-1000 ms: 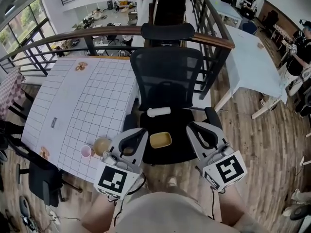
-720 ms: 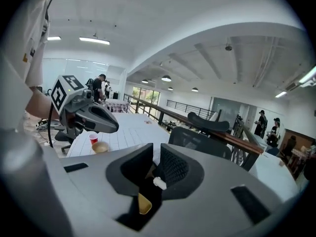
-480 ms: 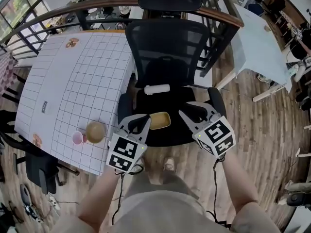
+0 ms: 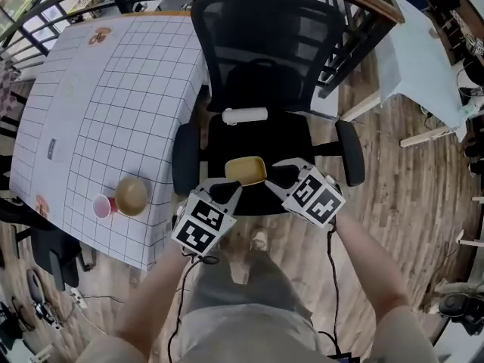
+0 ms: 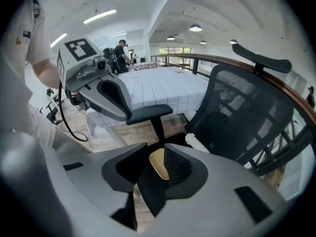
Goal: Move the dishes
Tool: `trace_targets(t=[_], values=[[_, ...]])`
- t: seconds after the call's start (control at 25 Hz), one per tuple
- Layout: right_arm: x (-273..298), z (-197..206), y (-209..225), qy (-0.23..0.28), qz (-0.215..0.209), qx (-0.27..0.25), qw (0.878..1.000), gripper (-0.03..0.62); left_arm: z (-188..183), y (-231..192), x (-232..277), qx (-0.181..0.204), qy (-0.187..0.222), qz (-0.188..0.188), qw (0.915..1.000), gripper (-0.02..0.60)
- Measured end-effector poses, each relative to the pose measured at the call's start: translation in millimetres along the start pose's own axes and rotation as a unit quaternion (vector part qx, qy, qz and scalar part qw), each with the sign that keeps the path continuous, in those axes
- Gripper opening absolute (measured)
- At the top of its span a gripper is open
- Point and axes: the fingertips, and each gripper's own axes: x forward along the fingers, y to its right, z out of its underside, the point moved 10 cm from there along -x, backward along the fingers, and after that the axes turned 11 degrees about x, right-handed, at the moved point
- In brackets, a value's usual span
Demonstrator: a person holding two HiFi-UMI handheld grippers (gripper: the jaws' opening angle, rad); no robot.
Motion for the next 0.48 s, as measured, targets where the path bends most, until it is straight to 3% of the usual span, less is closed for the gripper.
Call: trace_targets(t=[0.28,0.48], values=[[72,34,3,-0.07,-0.035,-0.063,0.995,0.114,55,7,64,-0.031,-0.068,0.035,0.9966,0.014],[128,63,14,-0.108,-0.05,-0.092,0.989,0.114,97,3,101,-0.092,-0.077,0.045,0.9918,0.014]])
